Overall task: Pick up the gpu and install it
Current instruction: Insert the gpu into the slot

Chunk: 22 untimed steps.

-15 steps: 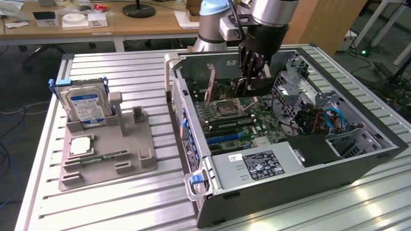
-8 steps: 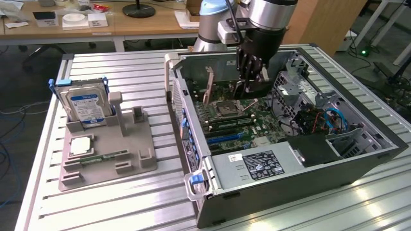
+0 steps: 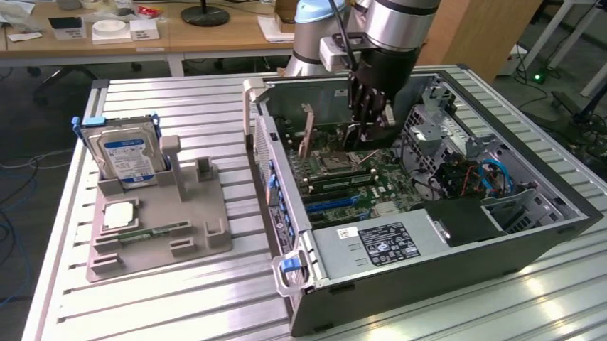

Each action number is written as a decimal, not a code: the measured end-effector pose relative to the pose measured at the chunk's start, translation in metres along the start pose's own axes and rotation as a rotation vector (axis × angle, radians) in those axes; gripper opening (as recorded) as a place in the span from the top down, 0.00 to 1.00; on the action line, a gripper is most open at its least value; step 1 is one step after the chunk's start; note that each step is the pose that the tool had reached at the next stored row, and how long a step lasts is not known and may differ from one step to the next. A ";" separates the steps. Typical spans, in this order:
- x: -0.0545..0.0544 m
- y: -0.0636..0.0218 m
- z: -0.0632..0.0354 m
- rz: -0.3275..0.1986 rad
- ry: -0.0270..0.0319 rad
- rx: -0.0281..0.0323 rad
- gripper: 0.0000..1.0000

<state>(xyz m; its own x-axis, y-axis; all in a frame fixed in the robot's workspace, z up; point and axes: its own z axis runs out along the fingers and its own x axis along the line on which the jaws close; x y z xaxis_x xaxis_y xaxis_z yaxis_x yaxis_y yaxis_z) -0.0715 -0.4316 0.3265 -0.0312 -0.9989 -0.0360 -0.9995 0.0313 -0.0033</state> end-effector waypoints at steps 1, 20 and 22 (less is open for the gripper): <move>0.000 0.0007 0.0015 0.000 0.0000 -0.0010 0.72; 0.010 0.0044 0.0156 -0.003 -0.0003 0.0075 0.72; 0.013 0.0043 0.0163 -0.001 -0.0002 0.0076 0.72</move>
<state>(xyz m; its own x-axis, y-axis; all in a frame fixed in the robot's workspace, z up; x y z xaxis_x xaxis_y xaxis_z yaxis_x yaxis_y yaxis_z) -0.0761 -0.4438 0.3097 -0.0307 -0.9989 -0.0362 -0.9995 0.0311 -0.0110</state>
